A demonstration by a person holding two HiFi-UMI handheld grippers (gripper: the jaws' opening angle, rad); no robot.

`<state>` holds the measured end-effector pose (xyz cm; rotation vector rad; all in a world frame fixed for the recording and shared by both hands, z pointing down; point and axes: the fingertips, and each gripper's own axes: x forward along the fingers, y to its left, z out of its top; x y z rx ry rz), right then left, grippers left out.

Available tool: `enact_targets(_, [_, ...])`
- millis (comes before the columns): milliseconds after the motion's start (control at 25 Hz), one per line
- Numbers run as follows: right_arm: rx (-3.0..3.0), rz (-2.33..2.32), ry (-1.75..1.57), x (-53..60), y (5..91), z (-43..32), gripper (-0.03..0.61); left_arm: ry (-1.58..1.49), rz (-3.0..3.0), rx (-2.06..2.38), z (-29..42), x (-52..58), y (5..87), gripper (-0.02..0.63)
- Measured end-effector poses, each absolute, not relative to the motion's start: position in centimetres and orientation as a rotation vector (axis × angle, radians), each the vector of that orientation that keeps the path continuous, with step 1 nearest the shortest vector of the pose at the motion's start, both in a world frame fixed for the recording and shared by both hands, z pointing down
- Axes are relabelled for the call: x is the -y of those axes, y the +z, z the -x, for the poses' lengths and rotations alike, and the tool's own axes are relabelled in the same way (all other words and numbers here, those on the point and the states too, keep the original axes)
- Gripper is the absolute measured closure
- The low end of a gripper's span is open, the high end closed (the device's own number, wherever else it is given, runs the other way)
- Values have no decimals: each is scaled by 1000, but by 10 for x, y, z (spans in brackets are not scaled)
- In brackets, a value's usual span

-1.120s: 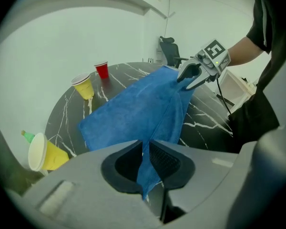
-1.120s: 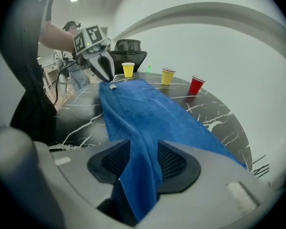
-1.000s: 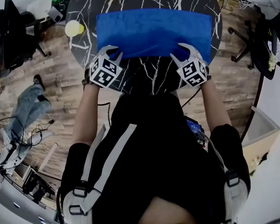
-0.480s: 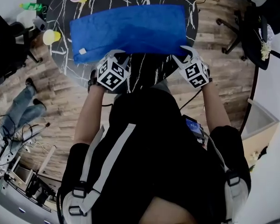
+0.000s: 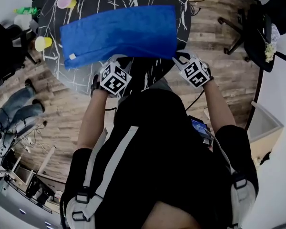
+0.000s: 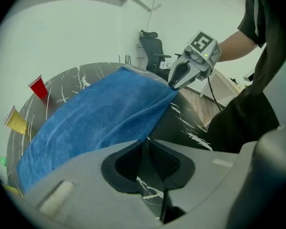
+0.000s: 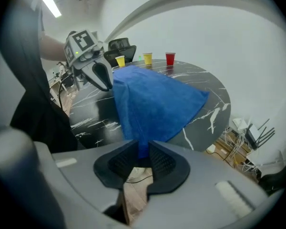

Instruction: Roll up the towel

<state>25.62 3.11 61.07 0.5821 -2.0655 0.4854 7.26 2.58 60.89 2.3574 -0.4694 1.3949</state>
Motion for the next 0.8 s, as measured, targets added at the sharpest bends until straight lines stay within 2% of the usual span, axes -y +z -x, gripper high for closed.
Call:
enact_targets(40, [2073,-557,473,-34,611,-255,521,1394,-2352,475,-74,-26,610,558])
enact_targets(160, [2089,-517,419,-36,608,-254,556,1391,-2335,488,-78,-27,613,558])
enact_targets(800, [2085,-570,267,22,597,-270,561,1377,-2312,583,-86,-20,615,558])
